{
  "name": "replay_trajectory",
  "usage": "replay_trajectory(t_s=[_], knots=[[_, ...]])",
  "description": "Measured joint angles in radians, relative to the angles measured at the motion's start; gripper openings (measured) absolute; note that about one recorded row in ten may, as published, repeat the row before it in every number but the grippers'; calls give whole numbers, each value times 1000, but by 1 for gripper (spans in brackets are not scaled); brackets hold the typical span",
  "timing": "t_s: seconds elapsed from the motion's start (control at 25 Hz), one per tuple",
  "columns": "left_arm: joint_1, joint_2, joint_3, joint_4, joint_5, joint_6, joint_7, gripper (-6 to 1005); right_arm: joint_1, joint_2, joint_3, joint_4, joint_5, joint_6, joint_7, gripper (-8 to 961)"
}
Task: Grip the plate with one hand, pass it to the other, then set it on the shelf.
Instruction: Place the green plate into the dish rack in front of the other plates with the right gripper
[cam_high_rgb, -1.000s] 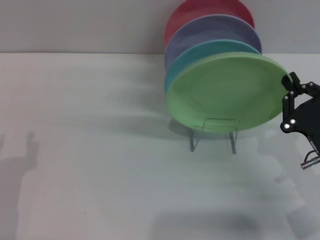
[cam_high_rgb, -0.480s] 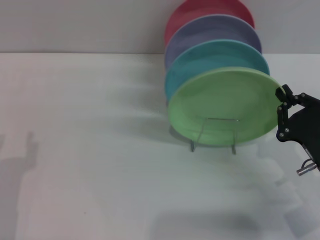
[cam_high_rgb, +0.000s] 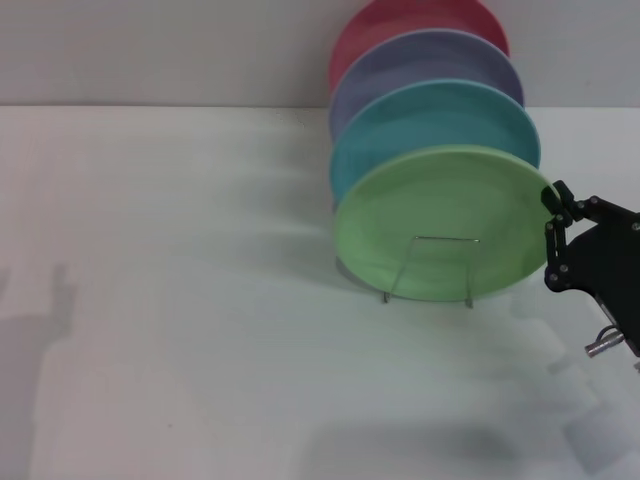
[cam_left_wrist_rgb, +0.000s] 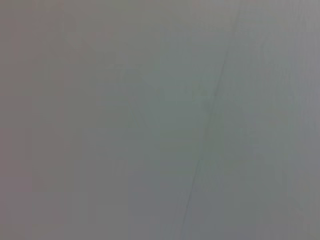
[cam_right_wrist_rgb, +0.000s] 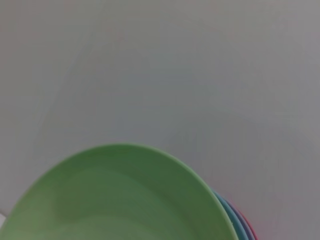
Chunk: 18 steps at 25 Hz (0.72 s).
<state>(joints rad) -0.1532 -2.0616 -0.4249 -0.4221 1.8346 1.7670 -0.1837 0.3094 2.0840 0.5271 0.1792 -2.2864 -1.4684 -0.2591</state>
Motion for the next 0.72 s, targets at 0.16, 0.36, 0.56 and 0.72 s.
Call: replay_trajectory(t_s=[0.16, 0.36, 0.56, 0.72], knots=[[-5, 0, 0, 3, 0, 6, 0, 681, 1, 0, -1, 1, -1, 0, 0, 24], [-6, 0, -2, 5, 0, 8, 0, 681, 2, 1, -1, 4, -1, 2, 3, 95], [-8, 1, -7, 6, 0, 10, 0, 681, -16, -3, -1, 16, -2, -75, 39, 181], [-13, 2, -8, 7, 0, 10, 0, 681, -31, -6, -1, 8, -2, -153, 91, 263]])
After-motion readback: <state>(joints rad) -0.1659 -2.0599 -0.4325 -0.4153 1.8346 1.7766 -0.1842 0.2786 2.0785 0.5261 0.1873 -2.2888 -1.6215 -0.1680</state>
